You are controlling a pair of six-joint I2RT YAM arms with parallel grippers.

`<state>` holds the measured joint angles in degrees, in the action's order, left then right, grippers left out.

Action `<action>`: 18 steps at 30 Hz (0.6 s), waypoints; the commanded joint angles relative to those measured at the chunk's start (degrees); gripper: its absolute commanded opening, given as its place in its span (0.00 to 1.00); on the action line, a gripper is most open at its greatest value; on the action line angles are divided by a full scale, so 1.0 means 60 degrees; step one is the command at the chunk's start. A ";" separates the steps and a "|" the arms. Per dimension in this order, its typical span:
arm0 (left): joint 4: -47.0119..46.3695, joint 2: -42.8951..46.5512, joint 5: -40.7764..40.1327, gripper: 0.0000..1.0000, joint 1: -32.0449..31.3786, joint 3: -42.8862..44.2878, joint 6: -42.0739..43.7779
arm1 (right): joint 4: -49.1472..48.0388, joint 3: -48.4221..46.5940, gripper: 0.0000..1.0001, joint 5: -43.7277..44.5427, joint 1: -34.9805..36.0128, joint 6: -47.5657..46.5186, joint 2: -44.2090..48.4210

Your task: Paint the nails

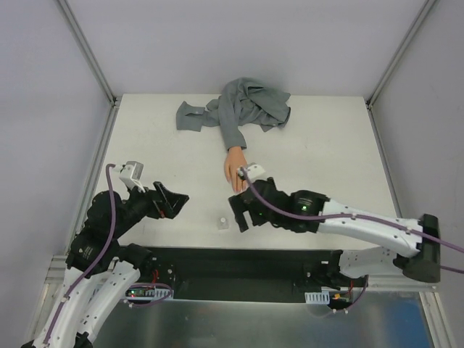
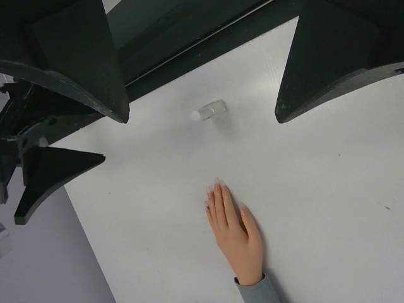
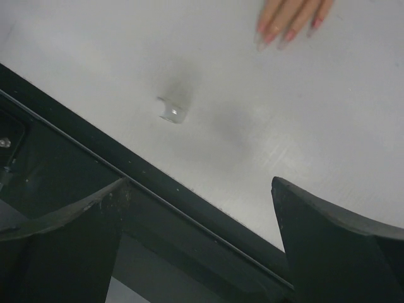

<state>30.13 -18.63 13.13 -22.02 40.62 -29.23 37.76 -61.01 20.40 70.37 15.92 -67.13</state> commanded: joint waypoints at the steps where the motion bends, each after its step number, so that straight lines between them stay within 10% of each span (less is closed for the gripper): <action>1: 0.0441 0.0585 -0.0283 0.99 0.0096 0.0539 0.0302 | -0.0404 -0.1591 0.96 0.1140 0.0940 0.0027 -0.1855; 18: 0.1335 0.2314 -0.0576 0.99 0.0096 0.0554 0.0610 | -0.1063 -0.2488 0.64 0.0745 0.0738 0.0891 -0.4631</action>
<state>36.84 -5.26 11.20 -22.02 42.52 -27.16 33.04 -75.64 24.40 75.70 17.91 -94.65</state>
